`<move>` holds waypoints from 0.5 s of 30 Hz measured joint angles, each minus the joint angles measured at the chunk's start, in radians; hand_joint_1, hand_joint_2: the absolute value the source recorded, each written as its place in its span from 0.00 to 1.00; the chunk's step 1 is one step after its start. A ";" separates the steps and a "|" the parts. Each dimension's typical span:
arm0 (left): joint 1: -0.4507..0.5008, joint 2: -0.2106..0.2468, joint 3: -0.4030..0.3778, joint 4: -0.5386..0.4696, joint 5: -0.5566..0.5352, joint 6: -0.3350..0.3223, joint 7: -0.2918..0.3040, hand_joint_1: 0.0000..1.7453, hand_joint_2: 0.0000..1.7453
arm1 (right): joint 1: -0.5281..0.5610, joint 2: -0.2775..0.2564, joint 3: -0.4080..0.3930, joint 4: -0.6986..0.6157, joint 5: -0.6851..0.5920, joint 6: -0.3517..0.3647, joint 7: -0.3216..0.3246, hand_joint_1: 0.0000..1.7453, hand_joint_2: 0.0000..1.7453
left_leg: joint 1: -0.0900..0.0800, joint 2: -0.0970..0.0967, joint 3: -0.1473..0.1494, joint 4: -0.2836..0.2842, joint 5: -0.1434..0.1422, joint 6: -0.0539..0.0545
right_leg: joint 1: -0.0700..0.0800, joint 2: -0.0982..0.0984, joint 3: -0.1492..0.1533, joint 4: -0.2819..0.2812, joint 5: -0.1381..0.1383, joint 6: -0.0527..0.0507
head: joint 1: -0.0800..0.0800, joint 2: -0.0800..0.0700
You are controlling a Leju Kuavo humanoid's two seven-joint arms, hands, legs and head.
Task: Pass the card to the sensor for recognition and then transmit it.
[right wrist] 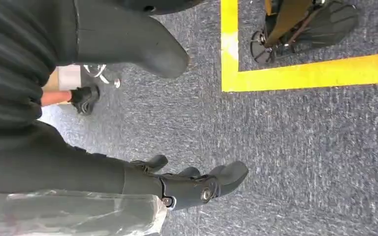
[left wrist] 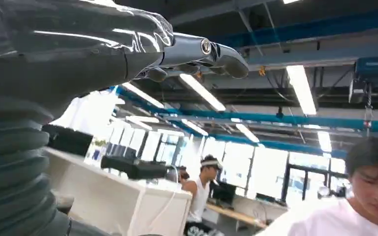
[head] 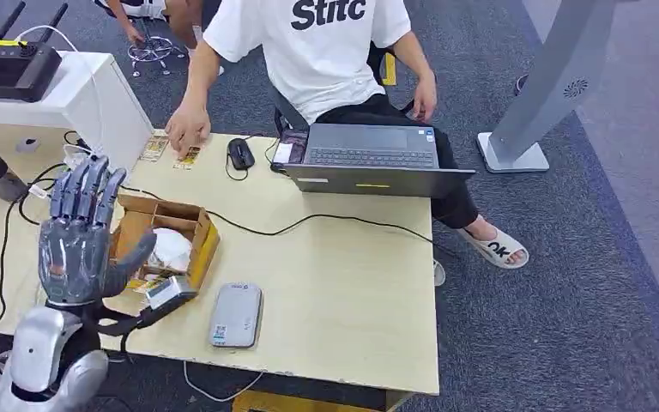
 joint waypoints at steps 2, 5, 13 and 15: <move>0.067 0.012 -0.006 -0.059 0.025 -0.031 0.000 0.00 1.00 | 0.000 0.001 -0.011 0.000 -0.002 -0.003 -0.003 0.00 1.00 | 0.000 0.000 0.000 0.000 0.000 0.000 | 0.000 0.000 0.000 0.000 0.000 0.000 | 0.000 0.000; 0.165 0.037 -0.007 -0.144 0.055 -0.062 -0.003 0.00 1.00 | 0.001 0.004 -0.023 0.000 -0.002 -0.011 -0.010 0.00 1.00 | 0.000 0.000 0.000 0.000 0.000 0.000 | 0.000 0.000 0.000 0.000 0.000 0.000 | 0.000 0.000; 0.334 0.140 -0.008 -0.274 0.118 -0.181 0.051 0.00 1.00 | 0.004 0.007 -0.047 0.000 -0.002 -0.012 -0.025 0.00 1.00 | 0.000 -0.001 0.000 0.000 0.000 0.000 | 0.000 -0.002 0.001 0.000 -0.001 0.000 | -0.001 0.000; 0.355 0.156 -0.008 -0.282 0.125 -0.194 0.069 0.00 1.00 | 0.004 0.007 -0.052 0.000 -0.003 -0.010 -0.025 0.00 1.00 | 0.000 -0.001 0.000 0.000 0.000 0.000 | 0.000 -0.002 0.001 0.000 -0.001 0.000 | -0.001 0.000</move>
